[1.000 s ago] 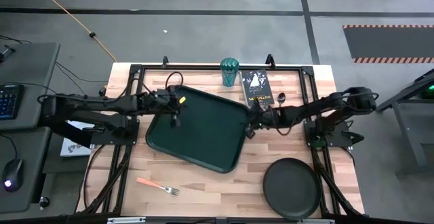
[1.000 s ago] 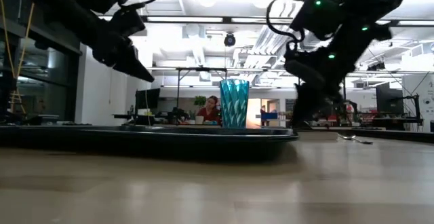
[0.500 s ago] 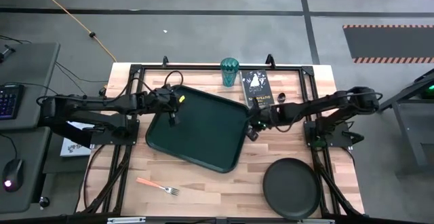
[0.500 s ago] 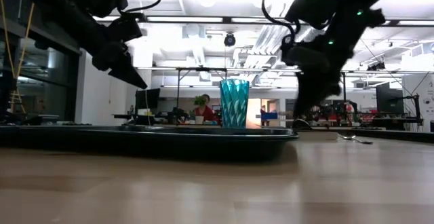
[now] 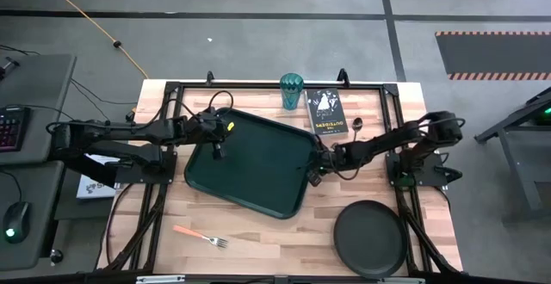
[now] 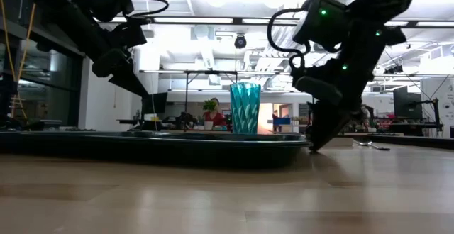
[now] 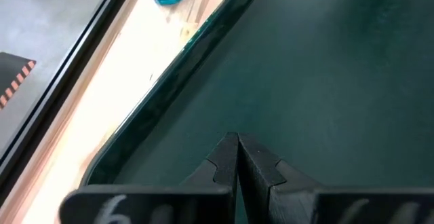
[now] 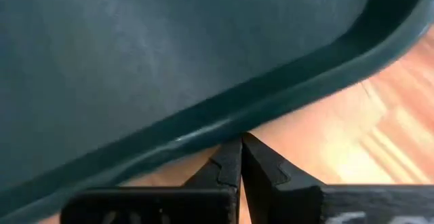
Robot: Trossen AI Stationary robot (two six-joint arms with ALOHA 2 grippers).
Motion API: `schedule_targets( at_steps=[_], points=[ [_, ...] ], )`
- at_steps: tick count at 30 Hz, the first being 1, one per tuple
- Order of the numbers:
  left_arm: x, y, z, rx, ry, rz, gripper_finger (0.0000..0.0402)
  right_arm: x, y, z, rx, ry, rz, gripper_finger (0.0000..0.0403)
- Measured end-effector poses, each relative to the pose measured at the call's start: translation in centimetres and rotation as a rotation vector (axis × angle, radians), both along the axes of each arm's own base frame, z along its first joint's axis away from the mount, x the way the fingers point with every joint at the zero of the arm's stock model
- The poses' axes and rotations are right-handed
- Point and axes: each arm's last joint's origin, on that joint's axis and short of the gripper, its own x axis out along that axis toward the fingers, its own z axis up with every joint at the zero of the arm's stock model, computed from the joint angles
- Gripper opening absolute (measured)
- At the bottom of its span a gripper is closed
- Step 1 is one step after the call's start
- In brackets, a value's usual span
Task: Pick and place plate/cup/fork/spoon on tray
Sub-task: Adjust the black tray on the table
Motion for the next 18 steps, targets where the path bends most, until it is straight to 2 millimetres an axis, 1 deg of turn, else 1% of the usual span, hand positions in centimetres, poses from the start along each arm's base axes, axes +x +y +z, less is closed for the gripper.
schedule_targets(
  at_steps=[3, 8, 12, 15, 18],
  points=[
    [-0.2, 0.1, -0.2, 0.004, 0.032, 0.010, 0.0000, 1.0, -0.8, -0.1, -0.038, -0.034, -0.039, 0.0000],
    [-0.7, 0.2, -0.6, 0.008, 0.092, 0.038, 0.0000, 2.4, -2.5, 0.3, -0.162, -0.107, -0.089, 0.0000],
    [-0.9, 0.4, -0.7, 0.008, 0.107, 0.060, 0.0000, 3.5, -4.0, 1.4, -0.246, -0.192, -0.115, 0.0000],
    [-0.9, 0.5, -0.6, 0.014, 0.108, 0.069, 0.0000, 4.0, -5.2, 1.9, -0.309, -0.223, -0.137, 0.0000],
    [-0.9, 0.5, -0.6, 0.017, 0.105, 0.071, 0.0000, 4.0, -6.0, 2.0, -0.338, -0.219, -0.126, 0.0000]
  ],
)
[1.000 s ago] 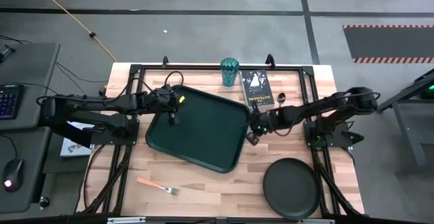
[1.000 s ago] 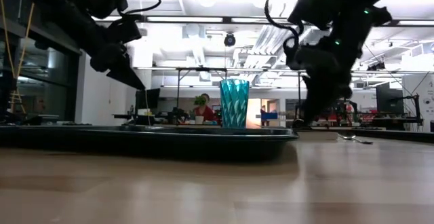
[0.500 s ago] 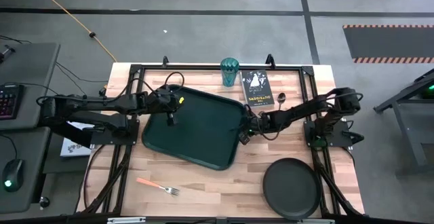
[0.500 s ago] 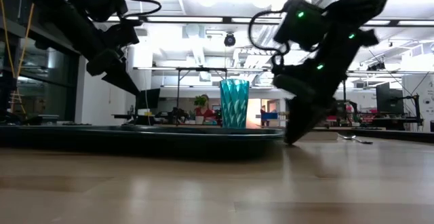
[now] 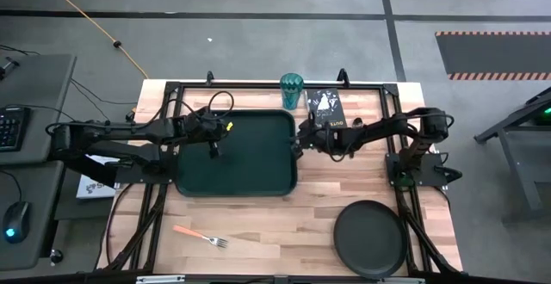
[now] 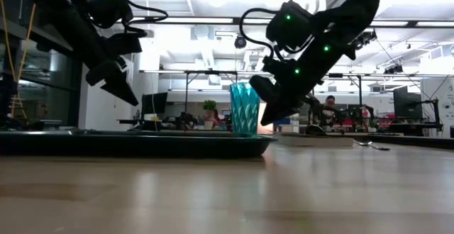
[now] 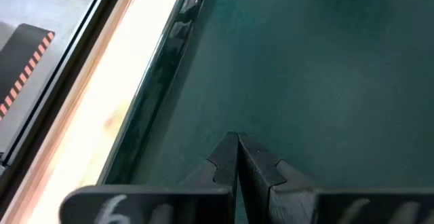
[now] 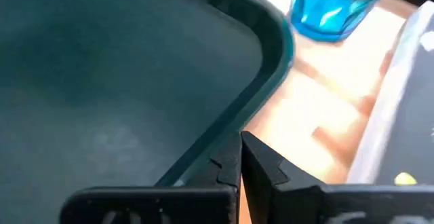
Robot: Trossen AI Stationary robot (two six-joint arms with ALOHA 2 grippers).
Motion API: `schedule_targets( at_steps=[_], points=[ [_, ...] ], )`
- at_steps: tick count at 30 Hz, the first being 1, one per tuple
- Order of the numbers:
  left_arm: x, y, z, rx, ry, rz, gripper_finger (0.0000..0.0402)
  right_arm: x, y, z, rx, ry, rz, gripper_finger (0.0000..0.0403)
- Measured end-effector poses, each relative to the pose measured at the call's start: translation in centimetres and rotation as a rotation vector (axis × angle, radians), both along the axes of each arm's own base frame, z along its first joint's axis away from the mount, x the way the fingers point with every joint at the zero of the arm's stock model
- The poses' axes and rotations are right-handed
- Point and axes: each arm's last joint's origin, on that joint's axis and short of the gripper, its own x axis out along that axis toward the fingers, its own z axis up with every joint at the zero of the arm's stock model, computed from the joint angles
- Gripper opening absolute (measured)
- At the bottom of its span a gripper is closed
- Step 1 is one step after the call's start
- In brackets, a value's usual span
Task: Pick and place plate/cup/fork/spoon on tray
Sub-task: Adjust the black tray on the table, then put the blue cup on the top right of the black tray
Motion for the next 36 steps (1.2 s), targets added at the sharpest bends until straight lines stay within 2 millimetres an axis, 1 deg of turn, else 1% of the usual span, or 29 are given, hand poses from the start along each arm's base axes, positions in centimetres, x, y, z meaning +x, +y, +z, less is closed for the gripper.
schedule_targets(
  at_steps=[3, 6, 9, 11, 13, 16, 19, 21, 22, 24, 27, 29, 31, 34, 36],
  points=[
    [0.0, 0.0, 0.0, 0.000, -0.001, 0.001, 0.0000, -0.1, -0.5, 0.0, -0.001, 0.002, -0.008, 0.0000],
    [0.0, 0.0, 0.0, 0.000, -0.001, 0.001, 0.0000, -0.2, -0.5, 0.0, -0.001, 0.028, 0.020, 0.0000],
    [0.0, 0.0, 0.0, 0.001, -0.001, 0.001, 0.0000, -0.3, -0.1, 1.0, -0.035, 0.018, 0.046, 0.0000],
    [0.0, 0.0, 0.0, 0.001, -0.001, 0.001, 0.0000, -0.5, 0.1, 2.2, -0.072, -0.001, 0.065, 0.0000],
    [0.0, 0.0, 0.0, 0.000, -0.001, 0.001, 0.0000, -0.8, 0.3, 3.9, -0.117, -0.036, 0.092, 0.0000],
    [0.0, 0.0, 0.0, 0.001, -0.005, 0.001, 0.0000, -1.4, 0.1, 6.8, -0.155, -0.139, 0.107, 0.0000],
    [0.2, 0.1, 0.3, 0.009, -0.024, -0.001, 0.0000, -1.9, -0.8, 9.0, -0.194, -0.232, 0.151, 0.0000],
    [0.6, 0.1, 1.1, 0.015, -0.057, -0.004, 0.0000, -2.1, -1.9, 10.1, -0.186, -0.269, 0.176, 0.0003],
    [0.9, 0.0, 1.9, 0.020, -0.093, -0.006, 0.0000, -2.1, -2.5, 10.5, -0.178, -0.272, 0.177, 0.0008],
    [1.3, -0.4, 3.5, 0.026, -0.176, -0.030, 0.0000, -1.8, -3.7, 11.6, -0.175, -0.246, 0.181, 0.0026],
    [1.1, -1.4, 5.6, 0.017, -0.330, -0.124, 0.0000, -0.8, -5.7, 13.4, -0.174, -0.178, 0.185, 0.0074],
    [0.6, -2.2, 7.1, 0.016, -0.461, -0.193, 0.0000, 0.2, -6.9, 14.8, -0.160, -0.116, 0.207, 0.0113],
    [-0.4, -2.8, 8.1, 0.004, -0.551, -0.239, 0.0000, 1.3, -8.2, 15.9, -0.134, -0.040, 0.248, 0.0153],
    [-1.8, -3.5, 9.0, -0.051, -0.657, -0.294, 0.0000, 2.9, -9.9, 16.4, -0.077, 0.094, 0.340, 0.0200],
    [-2.7, -4.0, 9.2, -0.083, -0.718, -0.337, 0.0000, 3.8, -10.7, 16.4, -0.050, 0.180, 0.390, 0.0220]
  ],
)
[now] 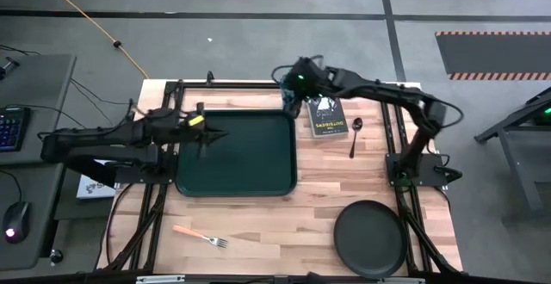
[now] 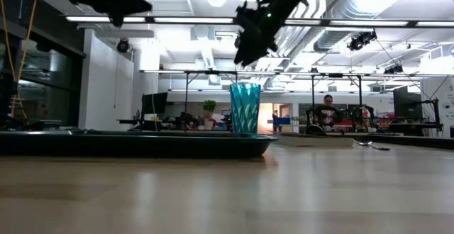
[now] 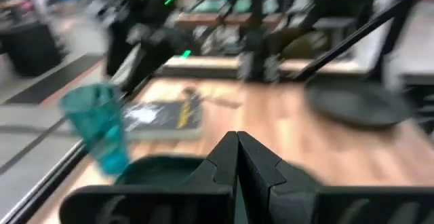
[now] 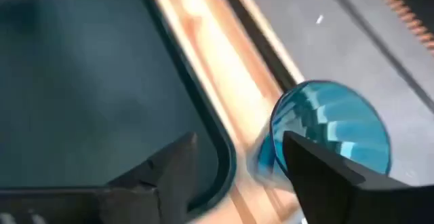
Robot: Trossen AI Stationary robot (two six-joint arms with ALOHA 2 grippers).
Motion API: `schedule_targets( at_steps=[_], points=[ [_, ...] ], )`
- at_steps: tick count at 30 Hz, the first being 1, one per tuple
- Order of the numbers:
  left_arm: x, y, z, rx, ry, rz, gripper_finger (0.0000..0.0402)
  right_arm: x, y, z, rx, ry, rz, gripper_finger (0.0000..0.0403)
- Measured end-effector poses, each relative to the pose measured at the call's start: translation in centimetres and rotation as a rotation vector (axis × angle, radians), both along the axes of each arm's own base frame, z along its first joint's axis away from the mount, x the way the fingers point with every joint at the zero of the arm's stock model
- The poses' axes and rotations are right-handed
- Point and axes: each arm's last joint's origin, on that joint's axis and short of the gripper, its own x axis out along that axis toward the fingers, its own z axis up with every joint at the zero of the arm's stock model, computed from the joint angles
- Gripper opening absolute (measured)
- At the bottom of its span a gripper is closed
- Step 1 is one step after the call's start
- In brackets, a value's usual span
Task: Pick and place plate/cup/fork/spoon on tray
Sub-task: Put the blue cup on the top right of the black tray
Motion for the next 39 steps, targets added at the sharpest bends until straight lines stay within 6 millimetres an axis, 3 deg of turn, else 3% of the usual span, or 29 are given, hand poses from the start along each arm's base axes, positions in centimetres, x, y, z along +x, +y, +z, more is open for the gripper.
schedule_targets(
  at_steps=[6, 12, 33, 36, 39],
  points=[
    [-1.9, -0.7, 0.2, -0.011, -0.090, -0.057, 0.0000, 2.3, -1.9, -0.7, 0.016, 0.169, 0.066, 0.0236],
    [-2.5, -1.0, 0.3, -0.011, -0.098, -0.076, 0.0000, 3.4, -3.3, -1.4, -0.051, 0.250, 0.061, 0.0236],
    [-2.5, -1.3, 0.3, -0.003, -0.100, -0.099, 0.0000, 1.5, -5.2, -5.3, 0.000, 0.386, 0.021, 0.0234],
    [-2.5, -1.3, 0.4, -0.001, -0.107, -0.099, 0.0000, 1.6, -5.2, -5.3, -0.009, 0.372, 0.022, 0.0216],
    [-2.5, -1.3, 0.4, 0.001, -0.108, -0.100, 0.0000, 1.8, -5.3, -5.2, -0.019, 0.356, 0.021, 0.0170]
  ],
)
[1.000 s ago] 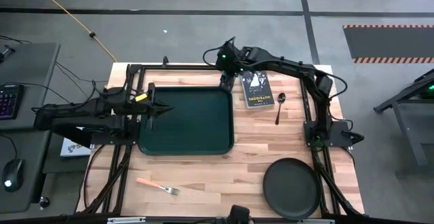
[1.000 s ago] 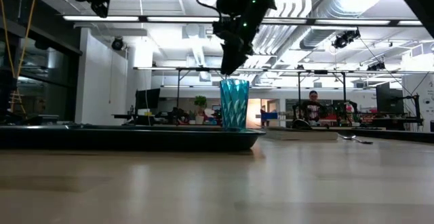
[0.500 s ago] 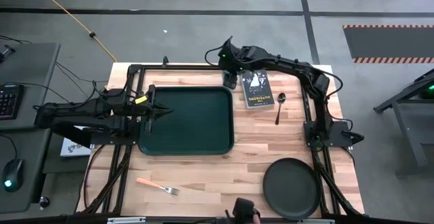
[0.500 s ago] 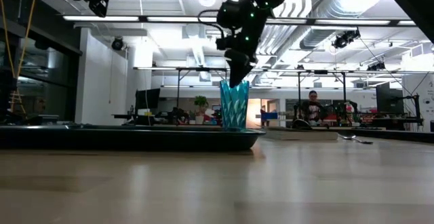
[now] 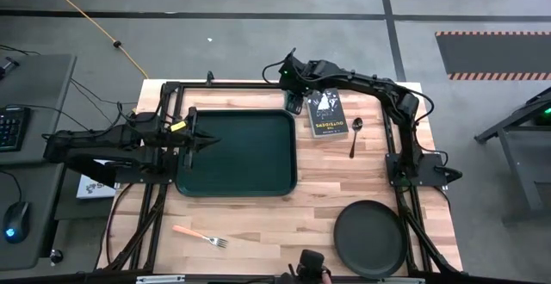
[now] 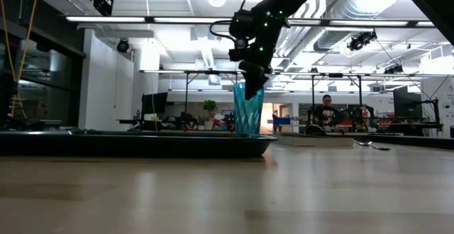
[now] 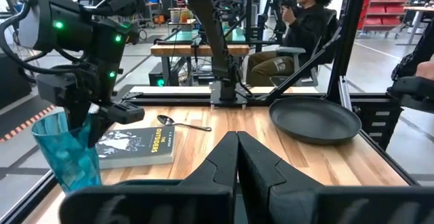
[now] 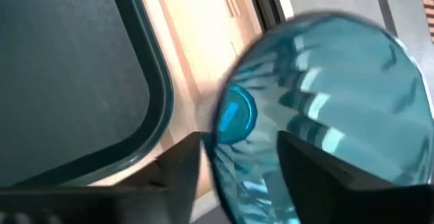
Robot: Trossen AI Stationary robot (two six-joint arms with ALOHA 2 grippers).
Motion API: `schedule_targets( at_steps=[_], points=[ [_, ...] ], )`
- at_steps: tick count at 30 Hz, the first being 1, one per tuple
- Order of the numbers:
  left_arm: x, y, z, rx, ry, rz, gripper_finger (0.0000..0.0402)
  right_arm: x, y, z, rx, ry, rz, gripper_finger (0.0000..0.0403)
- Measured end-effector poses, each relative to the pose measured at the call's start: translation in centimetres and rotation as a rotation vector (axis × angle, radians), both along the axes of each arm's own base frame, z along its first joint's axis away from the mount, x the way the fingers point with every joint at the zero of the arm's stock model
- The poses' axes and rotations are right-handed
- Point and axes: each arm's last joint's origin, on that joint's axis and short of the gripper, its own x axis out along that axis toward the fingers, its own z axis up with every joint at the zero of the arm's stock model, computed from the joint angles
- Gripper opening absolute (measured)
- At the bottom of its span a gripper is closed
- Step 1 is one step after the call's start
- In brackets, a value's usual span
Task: Pick and place plate/cup/fork/spoon on tray
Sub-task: Put the blue cup on the top right of the black tray
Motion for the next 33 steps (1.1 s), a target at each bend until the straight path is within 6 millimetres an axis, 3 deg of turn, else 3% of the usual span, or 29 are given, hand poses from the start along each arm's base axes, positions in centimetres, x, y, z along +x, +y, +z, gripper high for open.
schedule_targets(
  at_steps=[6, 13, 17, 22, 28, 33],
  points=[
    [0.0, 0.0, 0.0, 0.000, 0.000, 0.000, 0.0000, 0.0, 0.0, 0.2, -0.014, 0.011, 0.014, 0.0021],
    [0.0, 0.0, 0.0, 0.000, 0.001, 0.001, 0.0000, 0.4, -0.1, 2.9, -0.051, -0.034, 0.009, 0.0006],
    [0.0, 0.0, 0.0, 0.000, 0.001, 0.000, 0.0000, 0.7, 0.9, 5.3, -0.020, -0.074, 0.040, 0.0005],
    [0.0, 0.0, 0.0, 0.013, 0.002, 0.005, 0.0000, 2.4, 4.9, 7.0, 0.103, -0.154, 0.133, 0.0003],
    [0.0, 0.0, 0.0, 0.008, 0.001, 0.008, 0.0000, 4.0, 11.7, 5.4, 0.218, -0.044, 0.245, 0.0002],
    [0.0, 0.0, 0.3, 0.009, -0.029, 0.008, 0.0000, 5.4, 14.4, 4.0, 0.223, -0.021, 0.310, 0.0001]
  ],
)
